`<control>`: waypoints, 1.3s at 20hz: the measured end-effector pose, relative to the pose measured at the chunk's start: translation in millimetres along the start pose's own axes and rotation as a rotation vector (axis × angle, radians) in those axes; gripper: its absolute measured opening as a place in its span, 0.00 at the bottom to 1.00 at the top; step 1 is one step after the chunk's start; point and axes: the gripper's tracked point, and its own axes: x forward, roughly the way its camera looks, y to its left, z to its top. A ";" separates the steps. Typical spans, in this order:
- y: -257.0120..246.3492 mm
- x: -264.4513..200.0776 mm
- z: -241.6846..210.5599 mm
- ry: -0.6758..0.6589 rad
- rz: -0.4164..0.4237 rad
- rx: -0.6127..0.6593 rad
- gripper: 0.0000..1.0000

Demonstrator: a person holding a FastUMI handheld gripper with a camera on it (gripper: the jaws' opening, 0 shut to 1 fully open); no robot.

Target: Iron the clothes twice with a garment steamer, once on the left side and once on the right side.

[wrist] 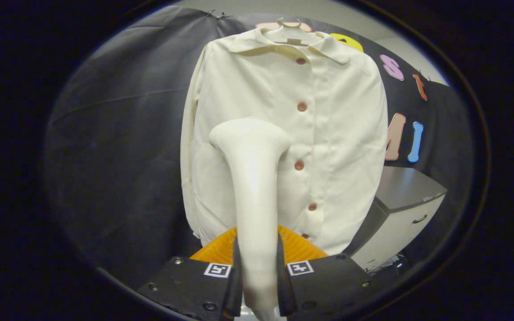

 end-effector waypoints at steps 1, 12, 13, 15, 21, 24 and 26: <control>-0.1 0.6 -6.9 0.013 0.001 -0.003 0.31; 4.9 13.5 -110.7 0.192 0.037 -0.025 0.32; 6.8 12.8 -112.4 0.190 0.042 -0.017 0.32; 8.5 9.9 -109.2 0.180 0.052 -0.006 0.32; 5.1 -2.1 -92.0 0.153 0.071 0.014 0.32; 1.1 -18.3 -73.9 0.119 0.084 0.012 0.32; 0.1 -26.8 -68.0 0.110 0.104 0.017 0.32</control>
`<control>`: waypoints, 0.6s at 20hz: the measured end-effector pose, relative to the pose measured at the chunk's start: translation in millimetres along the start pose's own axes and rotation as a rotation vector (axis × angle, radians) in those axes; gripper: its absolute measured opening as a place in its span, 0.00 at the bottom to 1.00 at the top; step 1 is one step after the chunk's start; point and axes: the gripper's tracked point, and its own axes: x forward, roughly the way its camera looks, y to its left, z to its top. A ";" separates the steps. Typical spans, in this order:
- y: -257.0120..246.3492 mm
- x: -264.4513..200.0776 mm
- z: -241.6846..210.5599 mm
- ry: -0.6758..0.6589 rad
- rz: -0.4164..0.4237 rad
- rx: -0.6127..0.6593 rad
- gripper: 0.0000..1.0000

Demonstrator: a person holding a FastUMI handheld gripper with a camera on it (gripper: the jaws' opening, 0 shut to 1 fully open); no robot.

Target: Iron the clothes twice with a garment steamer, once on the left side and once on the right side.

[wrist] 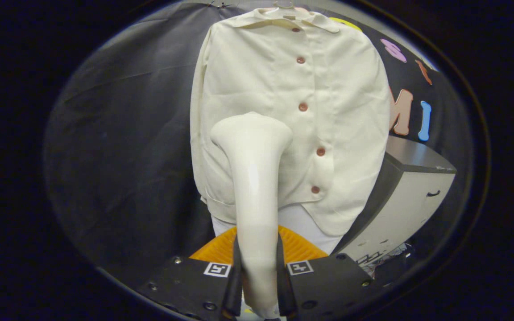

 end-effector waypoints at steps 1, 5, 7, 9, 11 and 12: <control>-1.9 -4.6 5.0 -0.013 0.005 -0.002 0.32; -21.6 -27.0 41.7 -0.096 -0.007 0.014 0.32; -43.1 -35.1 74.9 -0.154 -0.034 0.036 0.32; -68.9 -41.8 108.5 -0.209 -0.082 0.029 0.31; -93.0 -46.2 137.3 -0.252 -0.124 0.021 0.31; -103.3 -48.2 149.5 -0.271 -0.142 0.020 0.31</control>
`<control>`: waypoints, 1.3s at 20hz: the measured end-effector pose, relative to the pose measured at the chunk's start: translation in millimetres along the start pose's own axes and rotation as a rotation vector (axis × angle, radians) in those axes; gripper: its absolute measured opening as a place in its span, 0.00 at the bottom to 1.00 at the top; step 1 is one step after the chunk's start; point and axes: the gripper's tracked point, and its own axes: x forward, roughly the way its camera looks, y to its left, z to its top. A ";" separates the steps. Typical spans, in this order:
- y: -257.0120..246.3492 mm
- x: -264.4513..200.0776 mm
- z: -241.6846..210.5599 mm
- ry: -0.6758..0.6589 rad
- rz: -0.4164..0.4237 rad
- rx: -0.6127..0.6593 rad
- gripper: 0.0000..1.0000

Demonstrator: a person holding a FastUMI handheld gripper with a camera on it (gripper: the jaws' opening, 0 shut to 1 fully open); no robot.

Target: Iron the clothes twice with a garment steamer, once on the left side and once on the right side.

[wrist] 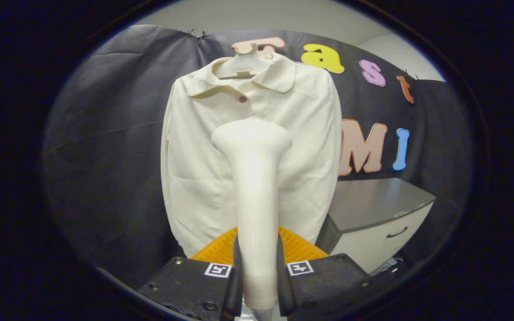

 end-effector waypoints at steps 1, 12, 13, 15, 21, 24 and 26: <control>-10.9 2.9 10.7 -0.015 -0.020 0.003 0.31; -28.5 45.3 -6.5 0.035 -0.064 0.021 0.31; -28.0 48.2 -14.9 0.050 -0.060 0.021 0.32; -27.1 51.4 -32.2 0.075 -0.058 0.011 0.31; -32.5 55.2 -80.4 0.157 -0.061 0.005 0.31; -33.5 55.0 -100.5 0.191 -0.062 0.009 0.31; -32.4 53.7 -115.5 0.223 -0.055 0.023 0.32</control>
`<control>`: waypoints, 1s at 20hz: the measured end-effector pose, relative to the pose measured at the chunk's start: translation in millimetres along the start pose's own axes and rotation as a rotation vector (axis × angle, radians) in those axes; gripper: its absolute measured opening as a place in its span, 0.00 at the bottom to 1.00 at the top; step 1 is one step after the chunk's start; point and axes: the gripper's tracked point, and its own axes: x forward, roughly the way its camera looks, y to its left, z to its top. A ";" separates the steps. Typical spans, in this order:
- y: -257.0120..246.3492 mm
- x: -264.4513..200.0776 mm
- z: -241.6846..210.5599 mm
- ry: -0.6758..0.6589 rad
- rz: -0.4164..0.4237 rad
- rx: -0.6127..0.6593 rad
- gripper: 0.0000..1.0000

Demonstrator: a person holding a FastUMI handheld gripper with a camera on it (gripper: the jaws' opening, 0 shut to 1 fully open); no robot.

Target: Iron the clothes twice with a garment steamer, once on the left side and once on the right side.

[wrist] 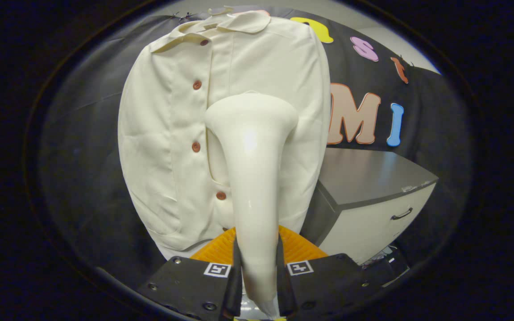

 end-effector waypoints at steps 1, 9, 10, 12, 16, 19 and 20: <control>-0.1 2.3 -8.7 0.015 0.004 0.002 0.32; 1.3 15.1 -77.4 0.120 0.024 -0.013 0.31; 0.6 16.6 -86.0 0.135 0.024 -0.017 0.31; -1.9 19.7 -100.8 0.161 0.027 -0.017 0.32; -4.5 21.5 -122.4 0.196 0.036 -0.009 0.32; -3.9 21.6 -132.0 0.205 0.044 -0.004 0.32; -3.9 22.3 -135.8 0.212 0.045 -0.003 0.32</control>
